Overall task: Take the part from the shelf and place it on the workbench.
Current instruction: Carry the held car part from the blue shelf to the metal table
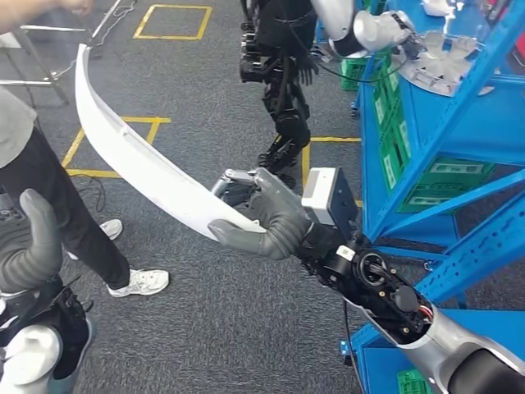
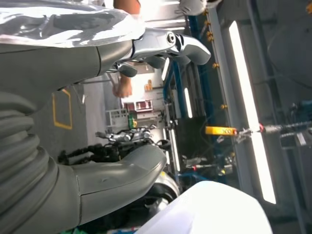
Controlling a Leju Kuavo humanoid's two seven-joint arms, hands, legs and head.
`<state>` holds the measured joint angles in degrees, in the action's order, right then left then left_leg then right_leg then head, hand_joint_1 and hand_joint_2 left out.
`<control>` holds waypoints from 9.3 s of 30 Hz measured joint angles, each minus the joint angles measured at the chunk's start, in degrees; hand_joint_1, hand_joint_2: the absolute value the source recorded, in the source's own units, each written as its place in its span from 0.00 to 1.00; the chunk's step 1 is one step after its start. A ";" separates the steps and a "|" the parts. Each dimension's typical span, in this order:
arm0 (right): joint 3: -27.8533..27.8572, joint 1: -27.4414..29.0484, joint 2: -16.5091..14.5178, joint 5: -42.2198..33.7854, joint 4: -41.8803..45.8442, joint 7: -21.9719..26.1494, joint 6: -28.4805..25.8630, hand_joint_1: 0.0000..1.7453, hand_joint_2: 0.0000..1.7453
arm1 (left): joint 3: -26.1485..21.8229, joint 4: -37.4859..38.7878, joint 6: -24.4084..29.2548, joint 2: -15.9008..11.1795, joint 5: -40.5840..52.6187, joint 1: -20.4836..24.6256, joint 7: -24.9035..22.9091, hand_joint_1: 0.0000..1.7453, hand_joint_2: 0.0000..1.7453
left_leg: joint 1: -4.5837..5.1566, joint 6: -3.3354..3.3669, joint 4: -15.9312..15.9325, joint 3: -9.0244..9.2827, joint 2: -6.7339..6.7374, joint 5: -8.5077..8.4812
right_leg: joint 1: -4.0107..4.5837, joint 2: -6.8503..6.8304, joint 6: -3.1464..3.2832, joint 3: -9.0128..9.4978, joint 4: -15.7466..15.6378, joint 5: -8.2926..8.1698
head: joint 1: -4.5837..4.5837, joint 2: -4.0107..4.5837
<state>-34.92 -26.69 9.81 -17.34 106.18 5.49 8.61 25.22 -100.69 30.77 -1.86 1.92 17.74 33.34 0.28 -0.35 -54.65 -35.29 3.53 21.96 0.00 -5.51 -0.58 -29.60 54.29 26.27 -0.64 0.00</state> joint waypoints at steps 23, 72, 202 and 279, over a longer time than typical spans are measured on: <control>0.49 -0.15 0.15 -1.13 -2.26 0.32 -1.31 1.00 1.00 | 0.80 0.44 0.79 -0.32 -1.91 1.22 0.03 0.00 1.00 | -0.72 -1.35 -14.72 -7.45 -4.41 6.61 | -0.97 4.36 1.28 -0.44 -1.34 -2.06 | -0.98 0.00; -0.21 -0.96 0.44 -1.05 -5.33 0.38 -1.84 1.00 1.00 | 0.81 3.08 -0.82 -0.35 -2.68 -0.30 -0.34 0.00 1.00 | -0.86 -0.61 0.76 1.43 -3.70 0.59 | -1.17 4.42 -0.40 -0.57 -0.86 -1.44 | -1.77 0.00; 1.08 1.78 0.39 -0.04 -5.00 -2.44 -3.29 1.00 1.00 | 1.33 7.67 -1.97 -0.50 -4.72 0.72 -4.54 0.00 1.00 | -1.74 -1.11 0.62 4.07 -7.44 3.24 | -1.78 7.02 -1.83 -2.79 0.63 -2.00 | -1.87 0.00; 2.10 0.97 0.54 -0.91 -5.33 -2.25 -2.11 1.00 1.00 | 1.64 8.77 -2.32 0.16 -5.24 1.23 -4.04 0.00 1.00 | -1.20 0.34 0.42 -2.65 -3.46 -2.69 | -0.84 5.43 -1.06 4.56 -0.70 3.20 | -0.08 0.00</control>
<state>-32.82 -25.72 10.35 -18.25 100.85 3.23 6.50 26.86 -91.92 28.45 -1.70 -3.32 18.97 29.30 -0.92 -0.01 -54.23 -37.94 0.06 19.28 -0.84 -0.08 -1.64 -25.04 53.59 29.47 -0.72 0.00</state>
